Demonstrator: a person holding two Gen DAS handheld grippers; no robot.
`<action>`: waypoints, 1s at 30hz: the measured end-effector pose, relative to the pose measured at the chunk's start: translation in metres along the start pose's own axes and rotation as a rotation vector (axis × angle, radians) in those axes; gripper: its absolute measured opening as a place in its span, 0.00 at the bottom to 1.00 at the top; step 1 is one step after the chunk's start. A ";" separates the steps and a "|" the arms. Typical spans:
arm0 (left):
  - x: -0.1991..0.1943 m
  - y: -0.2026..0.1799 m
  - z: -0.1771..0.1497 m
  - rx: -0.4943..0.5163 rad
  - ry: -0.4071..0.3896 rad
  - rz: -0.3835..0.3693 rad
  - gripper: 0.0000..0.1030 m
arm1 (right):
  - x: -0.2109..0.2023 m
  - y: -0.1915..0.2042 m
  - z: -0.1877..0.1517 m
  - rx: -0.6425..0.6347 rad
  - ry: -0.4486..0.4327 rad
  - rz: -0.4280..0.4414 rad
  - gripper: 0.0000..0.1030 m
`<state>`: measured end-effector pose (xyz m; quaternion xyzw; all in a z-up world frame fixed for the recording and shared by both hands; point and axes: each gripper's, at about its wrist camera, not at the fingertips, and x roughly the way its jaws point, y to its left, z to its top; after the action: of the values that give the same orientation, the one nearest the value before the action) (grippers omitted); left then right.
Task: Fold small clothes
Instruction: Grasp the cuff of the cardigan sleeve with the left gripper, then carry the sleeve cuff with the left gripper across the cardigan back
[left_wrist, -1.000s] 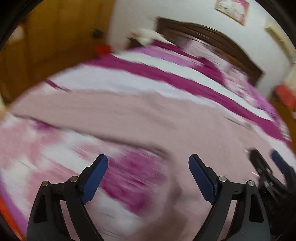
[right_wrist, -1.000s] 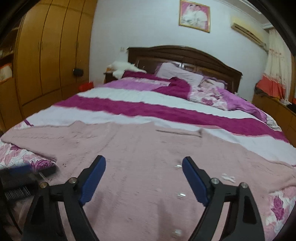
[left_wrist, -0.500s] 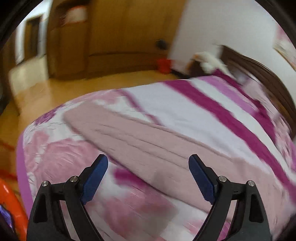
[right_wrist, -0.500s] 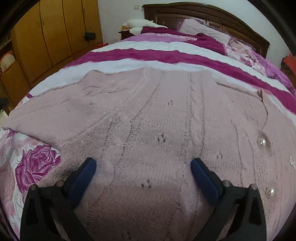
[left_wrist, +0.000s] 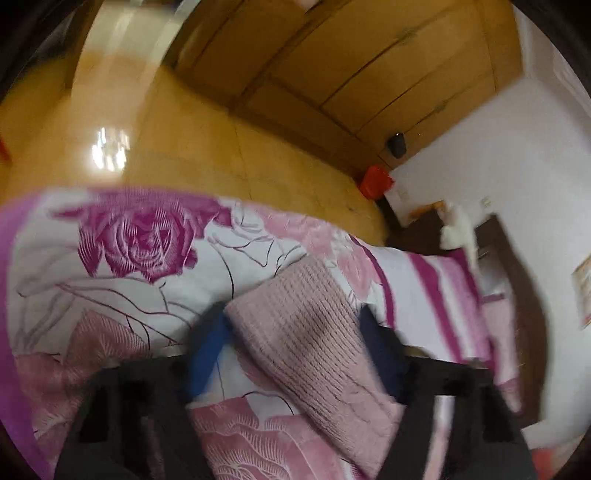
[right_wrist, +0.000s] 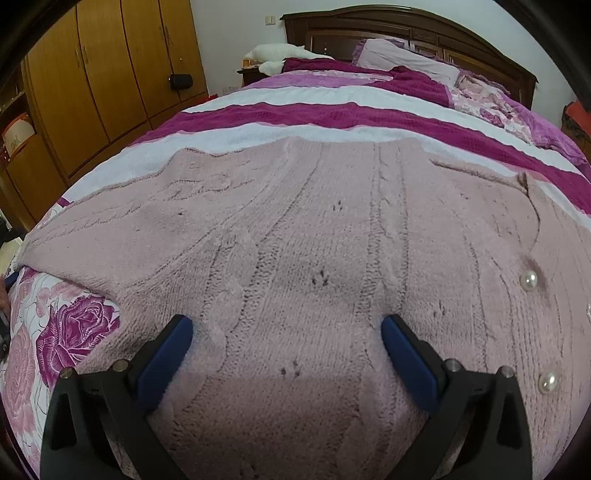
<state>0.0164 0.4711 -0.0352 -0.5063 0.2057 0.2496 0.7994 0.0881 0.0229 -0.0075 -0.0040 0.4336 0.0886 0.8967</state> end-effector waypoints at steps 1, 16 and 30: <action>0.002 0.012 0.006 -0.086 0.051 -0.098 0.03 | 0.000 0.001 0.000 -0.005 0.000 -0.007 1.00; -0.073 -0.103 -0.044 0.261 0.079 -0.460 0.00 | -0.001 0.001 0.002 -0.013 -0.004 -0.022 1.00; -0.117 -0.216 -0.181 0.566 0.247 -0.562 0.00 | -0.002 -0.004 0.002 0.009 -0.013 0.014 1.00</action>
<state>0.0412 0.2057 0.1128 -0.3294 0.2142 -0.1072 0.9133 0.0891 0.0183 -0.0044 0.0037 0.4283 0.0930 0.8988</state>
